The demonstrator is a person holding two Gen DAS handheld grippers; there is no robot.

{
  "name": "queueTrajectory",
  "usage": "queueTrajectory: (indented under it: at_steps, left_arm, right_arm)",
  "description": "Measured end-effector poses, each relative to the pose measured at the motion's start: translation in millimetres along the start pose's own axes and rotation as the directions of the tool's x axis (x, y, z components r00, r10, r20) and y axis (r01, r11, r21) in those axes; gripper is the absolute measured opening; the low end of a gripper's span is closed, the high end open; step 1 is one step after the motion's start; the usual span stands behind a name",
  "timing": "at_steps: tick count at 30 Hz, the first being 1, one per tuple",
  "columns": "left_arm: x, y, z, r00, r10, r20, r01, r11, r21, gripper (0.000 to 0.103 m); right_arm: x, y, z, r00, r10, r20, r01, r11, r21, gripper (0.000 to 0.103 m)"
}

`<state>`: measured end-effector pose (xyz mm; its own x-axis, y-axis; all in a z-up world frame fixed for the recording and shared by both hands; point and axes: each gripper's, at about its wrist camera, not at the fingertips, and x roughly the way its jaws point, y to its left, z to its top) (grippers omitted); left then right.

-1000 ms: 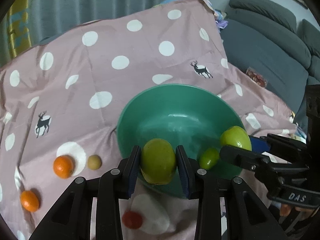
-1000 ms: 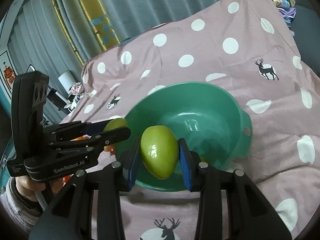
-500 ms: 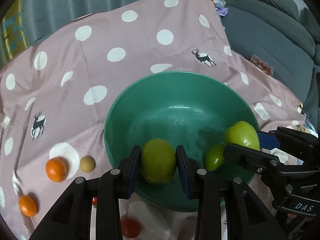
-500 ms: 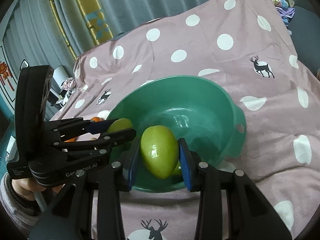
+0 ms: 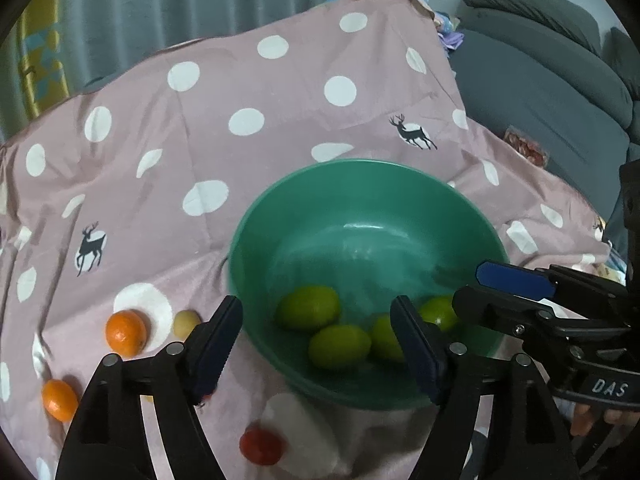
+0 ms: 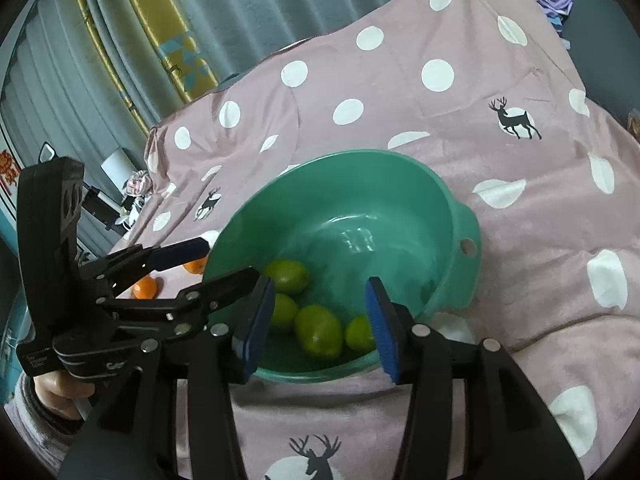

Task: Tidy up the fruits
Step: 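Withdraw both grippers from the bowl toward the oranges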

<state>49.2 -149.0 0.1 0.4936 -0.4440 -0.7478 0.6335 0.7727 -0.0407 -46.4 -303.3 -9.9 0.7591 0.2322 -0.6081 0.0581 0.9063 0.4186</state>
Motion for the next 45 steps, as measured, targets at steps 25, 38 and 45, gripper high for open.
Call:
queueTrajectory:
  at_steps: [25,38,45]
  left_arm:
    - [-105.0,128.6,-130.7,0.983,0.184,-0.022,-0.179,0.912,-0.370,0.096]
    - [-128.1,158.4,-163.5,0.976,0.219,0.003,-0.196,0.882,-0.429,0.098]
    - [-129.5,174.7,-173.4,0.982,0.184,0.035,-0.150,0.881,-0.449,0.098]
  right_arm:
    - [-7.6,74.7,-15.9,0.986,0.152,-0.068,-0.161,0.976,-0.148,0.078]
    - [17.5,148.6,-39.0,0.955,0.201,-0.216,-0.257,0.927,-0.273,0.085]
    - [36.4,166.7,-38.2,0.942,0.206,-0.264,-0.277,0.921,-0.272,0.085]
